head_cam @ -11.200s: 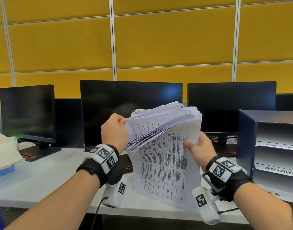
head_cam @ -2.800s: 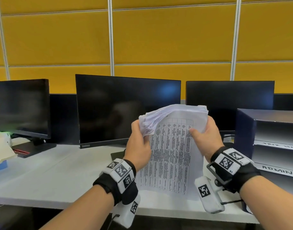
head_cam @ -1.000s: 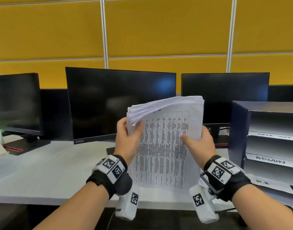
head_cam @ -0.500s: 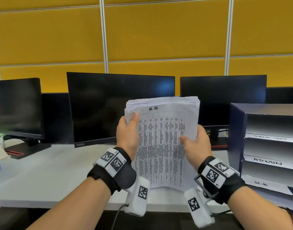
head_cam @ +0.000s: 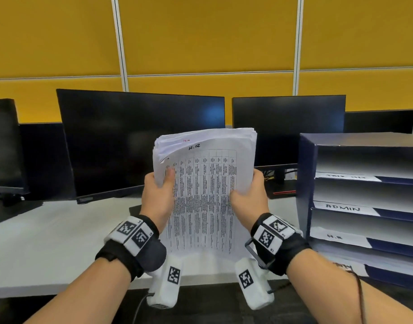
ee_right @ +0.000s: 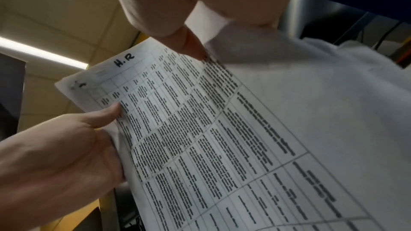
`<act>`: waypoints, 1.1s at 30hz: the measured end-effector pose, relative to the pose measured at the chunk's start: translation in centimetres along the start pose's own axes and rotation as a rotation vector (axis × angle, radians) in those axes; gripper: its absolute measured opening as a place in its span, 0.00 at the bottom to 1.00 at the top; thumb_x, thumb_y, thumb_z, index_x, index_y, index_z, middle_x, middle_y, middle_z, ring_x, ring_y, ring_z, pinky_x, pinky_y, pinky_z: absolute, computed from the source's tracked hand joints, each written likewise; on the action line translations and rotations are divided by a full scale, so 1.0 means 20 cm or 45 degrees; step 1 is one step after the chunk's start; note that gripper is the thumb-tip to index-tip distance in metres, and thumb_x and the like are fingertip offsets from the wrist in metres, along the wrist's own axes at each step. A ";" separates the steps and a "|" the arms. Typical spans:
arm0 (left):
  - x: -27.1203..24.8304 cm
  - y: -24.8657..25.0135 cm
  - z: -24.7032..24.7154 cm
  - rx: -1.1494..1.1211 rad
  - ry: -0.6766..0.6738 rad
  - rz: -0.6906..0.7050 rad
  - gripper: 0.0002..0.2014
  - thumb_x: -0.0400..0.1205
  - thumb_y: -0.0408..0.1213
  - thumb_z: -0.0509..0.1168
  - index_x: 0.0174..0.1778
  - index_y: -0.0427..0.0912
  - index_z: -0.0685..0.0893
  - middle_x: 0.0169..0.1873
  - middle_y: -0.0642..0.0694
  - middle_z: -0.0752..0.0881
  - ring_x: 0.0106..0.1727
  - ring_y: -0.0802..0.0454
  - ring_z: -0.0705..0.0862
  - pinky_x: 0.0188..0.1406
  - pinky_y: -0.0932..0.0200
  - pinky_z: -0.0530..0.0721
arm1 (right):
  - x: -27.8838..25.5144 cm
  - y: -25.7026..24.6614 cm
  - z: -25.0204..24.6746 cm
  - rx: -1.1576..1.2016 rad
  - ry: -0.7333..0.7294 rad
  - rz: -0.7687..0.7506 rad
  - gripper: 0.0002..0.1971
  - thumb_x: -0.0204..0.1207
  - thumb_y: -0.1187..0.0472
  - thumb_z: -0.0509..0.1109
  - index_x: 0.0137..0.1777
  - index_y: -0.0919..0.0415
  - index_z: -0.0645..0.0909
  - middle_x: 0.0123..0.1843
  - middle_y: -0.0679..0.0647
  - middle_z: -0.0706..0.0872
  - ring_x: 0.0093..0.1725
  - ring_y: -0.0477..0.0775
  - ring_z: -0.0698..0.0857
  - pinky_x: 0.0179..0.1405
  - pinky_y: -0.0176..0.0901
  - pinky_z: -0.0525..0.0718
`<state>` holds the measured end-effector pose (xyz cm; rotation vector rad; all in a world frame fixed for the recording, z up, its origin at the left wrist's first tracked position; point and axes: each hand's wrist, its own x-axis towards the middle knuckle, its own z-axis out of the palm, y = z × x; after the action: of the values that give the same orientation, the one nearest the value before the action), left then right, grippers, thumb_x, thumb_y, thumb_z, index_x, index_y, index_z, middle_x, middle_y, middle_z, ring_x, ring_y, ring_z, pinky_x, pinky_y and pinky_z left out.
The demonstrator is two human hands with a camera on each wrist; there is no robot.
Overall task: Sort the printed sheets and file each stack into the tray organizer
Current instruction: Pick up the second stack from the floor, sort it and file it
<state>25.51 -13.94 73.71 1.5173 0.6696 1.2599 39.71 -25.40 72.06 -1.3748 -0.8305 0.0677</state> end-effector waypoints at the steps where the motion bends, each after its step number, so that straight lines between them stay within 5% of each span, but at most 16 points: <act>1: 0.01 -0.03 -0.01 0.011 -0.023 0.001 0.26 0.79 0.62 0.62 0.65 0.47 0.75 0.57 0.47 0.86 0.58 0.47 0.86 0.60 0.39 0.84 | 0.00 0.00 0.00 -0.004 -0.022 0.002 0.27 0.72 0.74 0.66 0.66 0.52 0.64 0.53 0.47 0.80 0.51 0.47 0.82 0.42 0.35 0.81; 4: 0.02 -0.05 -0.03 0.007 -0.037 -0.027 0.23 0.81 0.59 0.62 0.65 0.47 0.76 0.57 0.47 0.86 0.58 0.46 0.86 0.61 0.38 0.83 | 0.00 0.02 -0.01 0.033 -0.034 0.012 0.26 0.72 0.74 0.66 0.63 0.49 0.64 0.51 0.46 0.79 0.49 0.45 0.82 0.33 0.29 0.79; 8: 0.03 -0.09 -0.05 0.034 -0.123 -0.055 0.32 0.70 0.69 0.63 0.63 0.51 0.80 0.57 0.48 0.88 0.59 0.46 0.87 0.62 0.36 0.82 | -0.02 0.05 0.00 0.004 -0.014 0.003 0.26 0.74 0.73 0.65 0.68 0.55 0.65 0.56 0.51 0.81 0.49 0.46 0.82 0.32 0.26 0.78; 10: 0.02 -0.11 -0.05 0.108 -0.143 -0.044 0.26 0.78 0.64 0.61 0.65 0.50 0.79 0.57 0.50 0.87 0.59 0.48 0.86 0.63 0.38 0.82 | -0.03 0.06 0.00 -0.024 -0.048 0.007 0.27 0.75 0.74 0.64 0.71 0.55 0.63 0.57 0.51 0.79 0.50 0.46 0.81 0.32 0.27 0.78; 14: -0.03 -0.13 -0.04 0.181 -0.105 -0.066 0.15 0.87 0.48 0.57 0.67 0.48 0.76 0.58 0.51 0.84 0.61 0.50 0.83 0.66 0.43 0.80 | -0.06 0.07 -0.01 -0.139 -0.063 -0.010 0.28 0.75 0.75 0.60 0.71 0.55 0.59 0.60 0.52 0.77 0.58 0.52 0.80 0.55 0.43 0.82; 17: -0.06 -0.12 -0.04 0.193 -0.032 -0.080 0.13 0.88 0.43 0.56 0.68 0.47 0.74 0.58 0.50 0.82 0.60 0.48 0.81 0.62 0.48 0.78 | -0.10 0.06 -0.03 -0.231 -0.103 -0.017 0.25 0.78 0.76 0.57 0.72 0.60 0.58 0.61 0.51 0.73 0.61 0.50 0.76 0.62 0.39 0.75; 25: -0.20 0.07 -0.05 0.212 0.042 -0.121 0.14 0.88 0.40 0.57 0.67 0.41 0.76 0.55 0.44 0.83 0.57 0.43 0.82 0.63 0.44 0.80 | -0.19 -0.15 -0.19 -0.314 -0.185 0.049 0.24 0.79 0.76 0.58 0.72 0.59 0.60 0.65 0.55 0.74 0.59 0.52 0.76 0.52 0.37 0.76; 29: -0.35 0.20 -0.03 0.182 -0.019 -0.156 0.09 0.88 0.41 0.57 0.61 0.44 0.76 0.56 0.41 0.84 0.56 0.42 0.84 0.63 0.39 0.82 | -0.29 -0.30 -0.34 -0.357 -0.158 0.061 0.23 0.79 0.75 0.60 0.72 0.60 0.61 0.61 0.55 0.77 0.55 0.51 0.77 0.50 0.38 0.76; 33: -0.54 0.28 0.06 0.143 -0.120 -0.181 0.13 0.88 0.41 0.58 0.66 0.41 0.76 0.58 0.40 0.84 0.59 0.39 0.84 0.64 0.36 0.81 | -0.45 -0.38 -0.57 -0.413 -0.093 0.084 0.23 0.79 0.74 0.62 0.70 0.60 0.62 0.61 0.55 0.76 0.56 0.54 0.78 0.46 0.38 0.76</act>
<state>22.34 -25.76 74.83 1.5813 0.7826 1.0521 36.34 -41.12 74.90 -1.7132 -0.8836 0.0354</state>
